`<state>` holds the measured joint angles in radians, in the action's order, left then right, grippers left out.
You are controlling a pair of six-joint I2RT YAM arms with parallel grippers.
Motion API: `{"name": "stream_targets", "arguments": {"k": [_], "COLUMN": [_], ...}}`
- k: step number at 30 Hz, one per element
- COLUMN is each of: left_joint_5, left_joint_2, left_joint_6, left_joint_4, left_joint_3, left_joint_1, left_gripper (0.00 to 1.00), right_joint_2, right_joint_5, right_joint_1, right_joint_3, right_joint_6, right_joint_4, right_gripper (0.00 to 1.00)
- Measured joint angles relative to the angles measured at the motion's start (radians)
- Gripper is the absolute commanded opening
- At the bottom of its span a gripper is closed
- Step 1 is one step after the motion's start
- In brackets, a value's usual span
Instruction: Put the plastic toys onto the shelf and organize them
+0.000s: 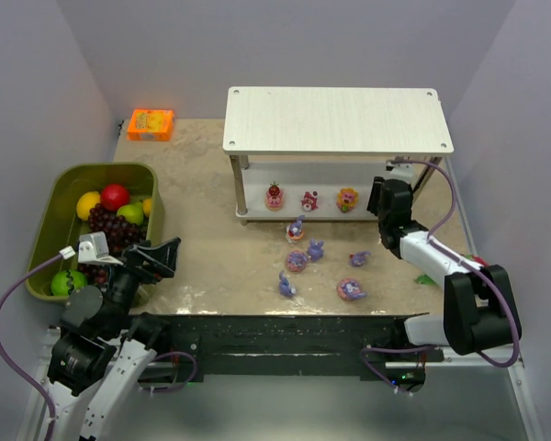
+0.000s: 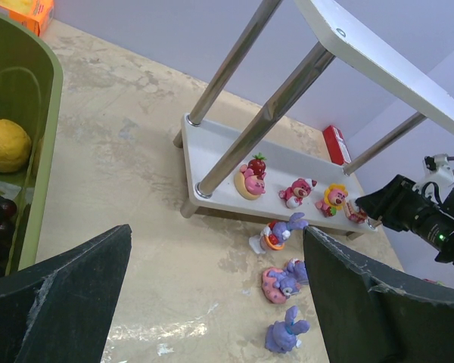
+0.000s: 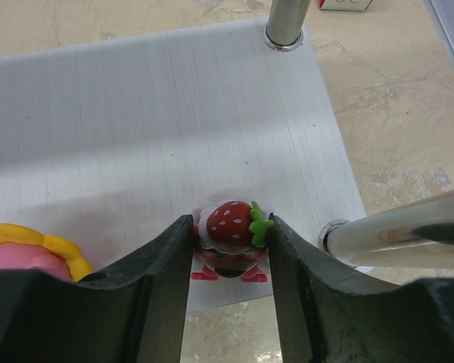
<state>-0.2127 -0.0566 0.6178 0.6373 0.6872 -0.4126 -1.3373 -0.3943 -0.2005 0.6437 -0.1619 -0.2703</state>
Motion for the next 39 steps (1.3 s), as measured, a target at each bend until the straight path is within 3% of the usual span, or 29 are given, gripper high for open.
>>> {"name": "stream_targets", "arguments": {"k": [5,8,14,23,29,39], "left_joint_5": [0.0,0.0,-0.001,-0.001,-0.003,-0.006], "left_joint_2": [0.0,0.0,0.0,0.0,0.0,-0.004], "left_joint_6": [0.0,0.0,0.0,0.0,0.0,0.0], "left_joint_4": [0.0,0.0,0.0,0.0,0.001,0.001], "left_joint_3": [0.0,0.0,0.0,0.0,0.0,0.0], "left_joint_1": [0.0,0.0,0.0,0.0,0.0,0.0], "left_gripper": [0.99,0.99,1.0,1.0,1.0,1.0], "right_joint_2": [0.006,0.031,0.109,0.234,0.467,0.5], "right_joint_5": [0.003,0.018,0.052,0.235,0.3,0.277], "right_joint_1": [0.0,0.0,0.0,-0.021,-0.177,-0.369], "right_joint_3": [0.016,0.016,0.038,0.123,0.113,0.065], "right_joint_6": [-0.009,-0.02,-0.055,-0.171,-0.234,-0.338], "right_joint_4": [0.033,0.046,0.113,0.479,0.569,0.636], "right_gripper": [0.75,0.77,0.78,0.76,0.76,0.76]}}
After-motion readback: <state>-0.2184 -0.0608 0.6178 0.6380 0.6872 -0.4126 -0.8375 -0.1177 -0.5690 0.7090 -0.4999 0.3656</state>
